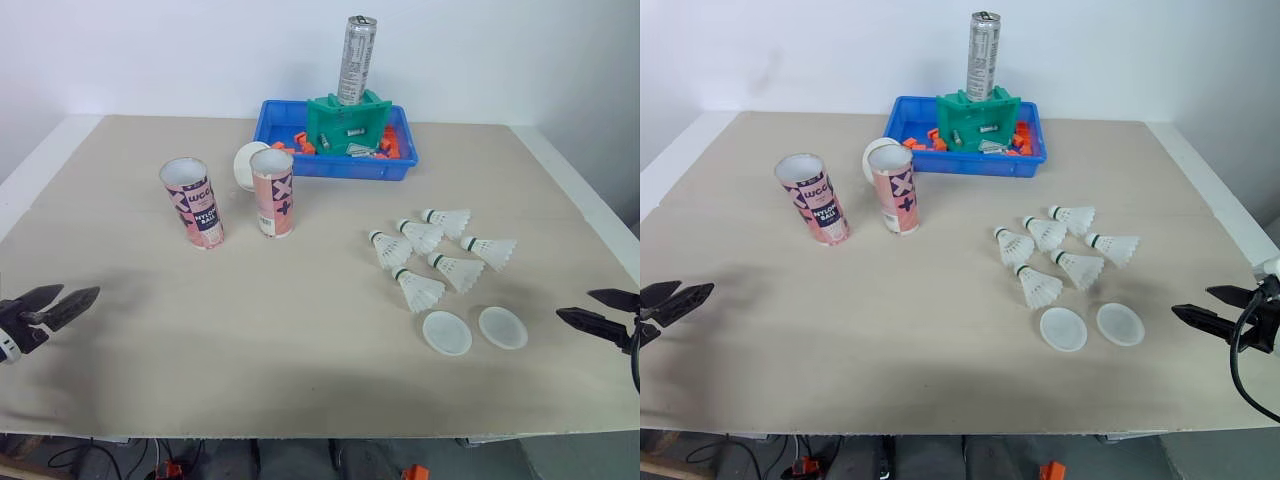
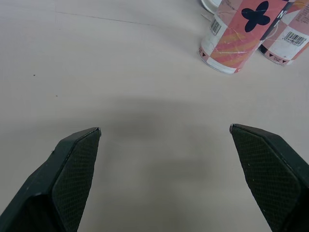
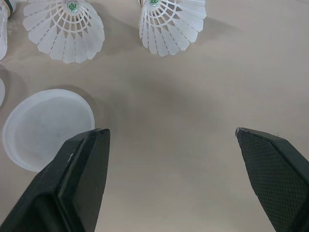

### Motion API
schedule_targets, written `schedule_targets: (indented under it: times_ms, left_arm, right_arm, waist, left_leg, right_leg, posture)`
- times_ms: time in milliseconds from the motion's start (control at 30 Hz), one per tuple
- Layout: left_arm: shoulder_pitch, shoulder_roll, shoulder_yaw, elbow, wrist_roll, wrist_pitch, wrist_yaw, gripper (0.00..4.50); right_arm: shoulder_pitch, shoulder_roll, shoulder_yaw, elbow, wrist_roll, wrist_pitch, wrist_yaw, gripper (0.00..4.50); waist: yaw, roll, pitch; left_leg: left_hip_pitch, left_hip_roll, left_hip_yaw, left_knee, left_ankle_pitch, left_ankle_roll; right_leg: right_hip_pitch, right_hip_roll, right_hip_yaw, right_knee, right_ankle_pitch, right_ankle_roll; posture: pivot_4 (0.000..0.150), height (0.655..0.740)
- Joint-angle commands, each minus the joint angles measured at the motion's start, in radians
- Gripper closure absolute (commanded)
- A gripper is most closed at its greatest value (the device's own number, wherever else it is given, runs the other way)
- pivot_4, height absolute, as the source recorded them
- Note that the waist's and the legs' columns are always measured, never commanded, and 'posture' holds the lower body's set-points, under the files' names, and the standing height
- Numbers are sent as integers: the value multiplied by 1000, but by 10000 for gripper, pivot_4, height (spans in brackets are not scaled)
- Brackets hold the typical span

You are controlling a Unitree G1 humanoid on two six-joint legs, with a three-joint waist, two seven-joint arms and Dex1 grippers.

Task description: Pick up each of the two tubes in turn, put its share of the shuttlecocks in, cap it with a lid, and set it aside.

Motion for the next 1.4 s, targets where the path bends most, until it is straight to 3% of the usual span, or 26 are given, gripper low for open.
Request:
schedule_targets:
  times_ms: [33, 833, 1000, 1133, 1267, 1400]
  left_arm:
    - [-17, 23, 20, -4, -25, 21, -14, 0]
    - [-17, 19, 6, 2, -26, 41, -36, 0]
    - [-45, -1, -4, 43, -54, 79, -31, 0]
    - [-112, -39, 16, 92, -37, -60, -42, 0]
    - [-120, -44, -129, 100, 127, -290, -99, 0]
    - [-208, -82, -205, 186, 194, -455, -124, 0]
  right_arm:
    - [2, -12, -18, -23, 4, -10, 5, 273]
    - [-1, 2, -12, -30, 6, -18, -5, 273]
    - [41, 16, -30, -166, 30, 24, -22, 273]
    - [51, 21, -52, -266, 59, 76, -41, 273]
    - [20, 44, -65, -474, 156, 168, -66, 273]
    - [4, 101, -24, -695, 235, 249, -132, 273]
  waist:
    - [0, 0, 0]
    - [-1, 0, 0]
    - [-1, 0, 0]
    - [0, 0, 0]
    - [0, 0, -1]
    - [1, -3, -2]
  left_leg:
    - [0, 0, 0, 0, 0, 0]
    - [11, 0, 0, 0, -1, -1]
    - [11, 0, 0, 0, -1, -1]
    - [11, 0, -1, 0, -1, -1]
    - [11, 0, 0, 0, -1, -1]
    - [10, 1, -1, -1, -1, -1]
  right_leg:
    - [0, 0, 0, 0, 0, 0]
    - [11, 0, 0, 0, 0, 0]
    - [10, 0, 0, 0, 0, 0]
    - [11, 0, 0, 0, 0, 0]
    - [11, 0, 0, 0, 0, 0]
    - [11, 0, -1, 0, 0, 0]
  posture:
    - [1500, 7275]
    - [1500, 7275]
    - [1500, 7275]
    - [1500, 7275]
    - [1500, 7275]
    - [1500, 7275]
